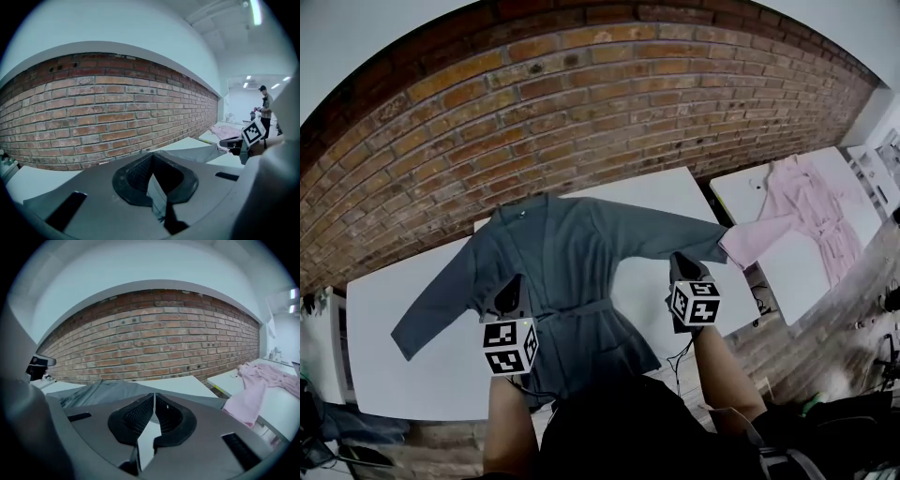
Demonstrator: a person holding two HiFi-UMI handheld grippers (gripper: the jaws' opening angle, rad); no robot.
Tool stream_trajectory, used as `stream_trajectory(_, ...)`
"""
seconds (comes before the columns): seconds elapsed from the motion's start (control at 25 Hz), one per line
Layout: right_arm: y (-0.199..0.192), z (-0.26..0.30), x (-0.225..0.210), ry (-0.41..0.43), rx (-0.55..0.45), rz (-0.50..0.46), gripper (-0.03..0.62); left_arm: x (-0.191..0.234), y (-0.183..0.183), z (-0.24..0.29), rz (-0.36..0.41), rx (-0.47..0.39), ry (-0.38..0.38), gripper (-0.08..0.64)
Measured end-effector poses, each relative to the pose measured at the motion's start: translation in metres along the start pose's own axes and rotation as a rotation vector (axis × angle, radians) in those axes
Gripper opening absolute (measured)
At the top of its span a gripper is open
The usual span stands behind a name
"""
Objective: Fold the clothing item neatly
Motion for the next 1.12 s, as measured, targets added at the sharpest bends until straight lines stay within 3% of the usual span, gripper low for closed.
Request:
stream_trajectory(0.2, -0.008, 0.022, -0.060, -0.178, 0.043, 0.026, 0.003, -0.011, 0.000, 0.015, 0.015, 0.015, -0.014, -0.009)
stream_trajectory(0.32, -0.012, 0.036, -0.093, -0.259, 0.071, 0.050, 0.036, -0.015, 0.000, 0.020, 0.014, 0.026, -0.010, -0.009)
stream_trajectory(0.6, -0.039, 0.058, -0.150, -0.416, 0.228, 0.099, 0.098, -0.017, -0.004, 0.033, -0.005, 0.060, -0.013, -0.009)
stream_trajectory(0.92, -0.051, 0.060, -0.194, -0.545, 0.270, 0.162, 0.131, -0.021, -0.005, 0.043, 0.022, 0.084, -0.015, -0.009)
stream_trajectory(1.12, -0.060, 0.060, -0.202, -0.552, 0.299, 0.232, 0.155, -0.024, -0.004, 0.048, 0.023, 0.077, -0.022, -0.009)
Point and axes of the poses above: the fingertips, and each gripper's own axes: z forward along the fingers, x to its left, y out of its top, the point moved 6 cm from there along -z, backward along the fingers, and after that the axes turned 7 degrees about z, right-handed, at the moved point
